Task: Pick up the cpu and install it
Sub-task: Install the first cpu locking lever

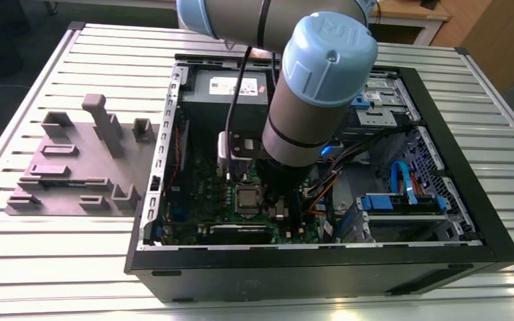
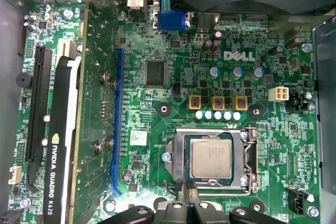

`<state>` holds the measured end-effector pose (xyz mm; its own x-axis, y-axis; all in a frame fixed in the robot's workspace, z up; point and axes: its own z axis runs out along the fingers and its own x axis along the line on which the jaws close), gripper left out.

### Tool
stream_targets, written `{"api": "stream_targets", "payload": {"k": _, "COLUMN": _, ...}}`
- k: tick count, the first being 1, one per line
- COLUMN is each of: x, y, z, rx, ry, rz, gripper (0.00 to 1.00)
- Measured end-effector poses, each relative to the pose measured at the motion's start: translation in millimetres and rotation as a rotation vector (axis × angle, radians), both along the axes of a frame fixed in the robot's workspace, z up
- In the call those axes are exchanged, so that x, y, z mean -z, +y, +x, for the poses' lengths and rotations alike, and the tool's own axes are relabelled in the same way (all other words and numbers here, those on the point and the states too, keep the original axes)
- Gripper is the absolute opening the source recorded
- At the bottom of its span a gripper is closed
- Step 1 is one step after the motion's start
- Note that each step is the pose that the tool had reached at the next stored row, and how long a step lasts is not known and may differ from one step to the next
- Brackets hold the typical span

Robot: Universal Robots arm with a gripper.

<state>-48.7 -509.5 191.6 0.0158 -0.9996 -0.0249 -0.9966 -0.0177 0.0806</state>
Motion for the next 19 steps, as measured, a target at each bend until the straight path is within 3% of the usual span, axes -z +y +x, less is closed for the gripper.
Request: {"api": "stream_targets", "payload": {"k": 19, "x": 3.7, "y": 0.5, "z": 3.7, "rx": -0.001, "ry": 0.001, "rz": 0.0001, "gripper": 0.1}}
